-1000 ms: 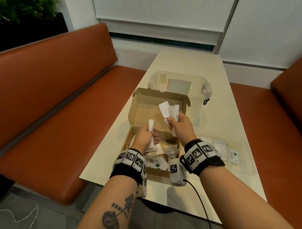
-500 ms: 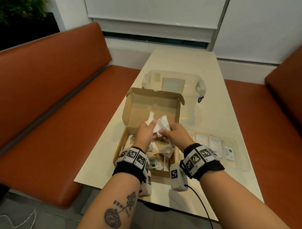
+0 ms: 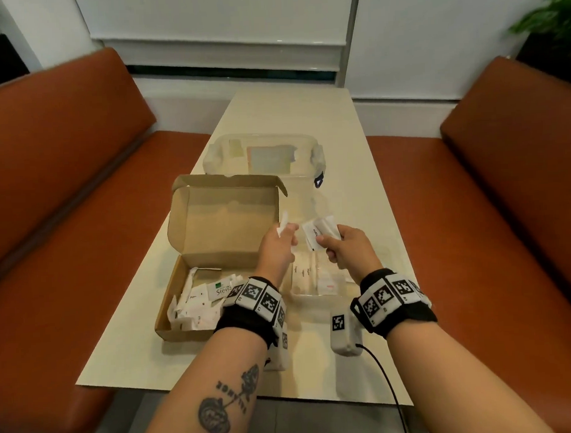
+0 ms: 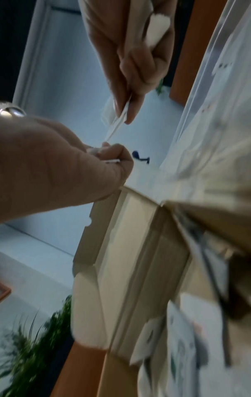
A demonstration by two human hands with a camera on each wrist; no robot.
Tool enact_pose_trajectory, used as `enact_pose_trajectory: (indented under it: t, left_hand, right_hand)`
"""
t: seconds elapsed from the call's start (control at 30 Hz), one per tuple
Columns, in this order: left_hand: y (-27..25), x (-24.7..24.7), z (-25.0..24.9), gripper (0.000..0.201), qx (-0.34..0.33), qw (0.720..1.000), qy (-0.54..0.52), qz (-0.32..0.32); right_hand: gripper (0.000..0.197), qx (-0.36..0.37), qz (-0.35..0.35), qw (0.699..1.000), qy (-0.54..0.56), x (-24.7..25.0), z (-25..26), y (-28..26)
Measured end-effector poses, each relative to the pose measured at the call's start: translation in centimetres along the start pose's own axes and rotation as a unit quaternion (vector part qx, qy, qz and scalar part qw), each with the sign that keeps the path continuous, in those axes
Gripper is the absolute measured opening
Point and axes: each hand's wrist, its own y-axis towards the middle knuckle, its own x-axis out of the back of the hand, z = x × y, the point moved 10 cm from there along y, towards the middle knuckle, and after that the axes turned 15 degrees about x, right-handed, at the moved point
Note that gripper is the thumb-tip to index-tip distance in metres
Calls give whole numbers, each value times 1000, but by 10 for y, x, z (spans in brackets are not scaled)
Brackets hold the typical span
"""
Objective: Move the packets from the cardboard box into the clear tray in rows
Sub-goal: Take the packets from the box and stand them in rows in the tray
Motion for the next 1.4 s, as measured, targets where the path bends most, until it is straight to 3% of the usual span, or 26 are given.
enact_pose_trajectory:
  t: [0.2, 0.43, 0.57, 0.7, 0.87, 1.0, 1.17, 1.23, 1.4]
  left_hand:
    - [-9, -60, 7, 30, -1, 993, 88, 79]
    - [0, -73, 11, 13, -17, 990, 137, 40]
    - [6, -77, 12, 12, -10, 982, 182, 44]
    - [8, -73, 10, 15, -4, 992, 121, 33]
    - [6, -74, 21, 10, 43, 995, 67, 54]
    - [4, -68, 19, 8, 34, 997, 55, 38]
    - [4, -59, 13, 21, -3, 993, 120, 22]
    - [3, -57, 14, 17, -8, 991, 132, 18]
    - [5, -47, 22, 9, 23, 999, 47, 6]
  right_hand:
    - [24, -14, -47, 998, 38, 42, -16, -8]
    - [23, -20, -49, 999, 8, 60, -31, -5]
    - [9, 13, -57, 998, -17, 71, -22, 7]
    - [17, 6, -64, 998, -12, 74, -25, 12]
    - [18, -46, -142, 979, 138, 73, -44, 5]
    - [10, -60, -113, 984, 125, 65, -49, -1]
    - [18, -6, -70, 997, -12, 69, -35, 5]
    - [21, -3, -53, 998, -35, 68, -33, 8]
    - [28, -41, -6, 998, -45, 60, -41, 2]
